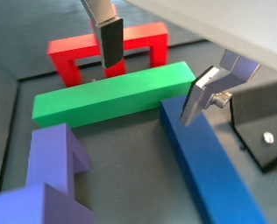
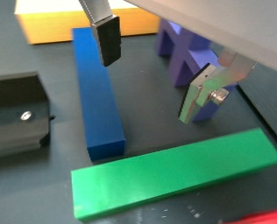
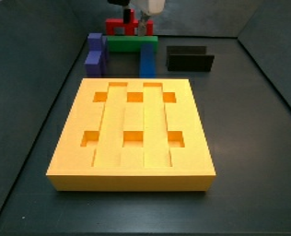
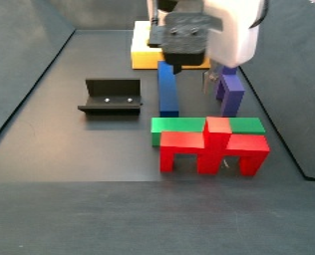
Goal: Pick up the green object. Move up. Move to above the board. Insert the green object.
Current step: Pick up the green object.
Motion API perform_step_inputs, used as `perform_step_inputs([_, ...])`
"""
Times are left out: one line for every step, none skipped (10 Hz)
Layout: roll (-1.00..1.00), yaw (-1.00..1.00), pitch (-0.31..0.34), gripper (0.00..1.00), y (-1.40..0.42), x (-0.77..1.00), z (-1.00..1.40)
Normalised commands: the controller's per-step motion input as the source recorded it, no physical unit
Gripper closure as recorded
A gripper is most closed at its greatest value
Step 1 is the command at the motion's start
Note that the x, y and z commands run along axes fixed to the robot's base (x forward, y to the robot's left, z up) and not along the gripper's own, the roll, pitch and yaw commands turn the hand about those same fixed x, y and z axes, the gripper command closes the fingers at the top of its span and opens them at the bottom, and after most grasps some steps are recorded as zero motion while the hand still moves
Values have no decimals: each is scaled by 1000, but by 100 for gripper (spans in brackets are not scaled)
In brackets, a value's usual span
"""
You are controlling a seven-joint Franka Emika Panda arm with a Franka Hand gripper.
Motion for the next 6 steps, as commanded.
perform_step_inputs([0, -1000, 0, 0, 0, 0, -180])
perform_step_inputs([0, -1000, 0, 0, 0, 0, -183])
perform_step_inputs([0, -1000, 0, 0, 0, 0, -200])
perform_step_inputs([0, -980, 0, 0, 3, -146, -166])
perform_step_inputs([0, -443, -16, 0, 383, -706, -14])
perform_step_inputs([0, -363, -43, 0, 440, -737, -43])
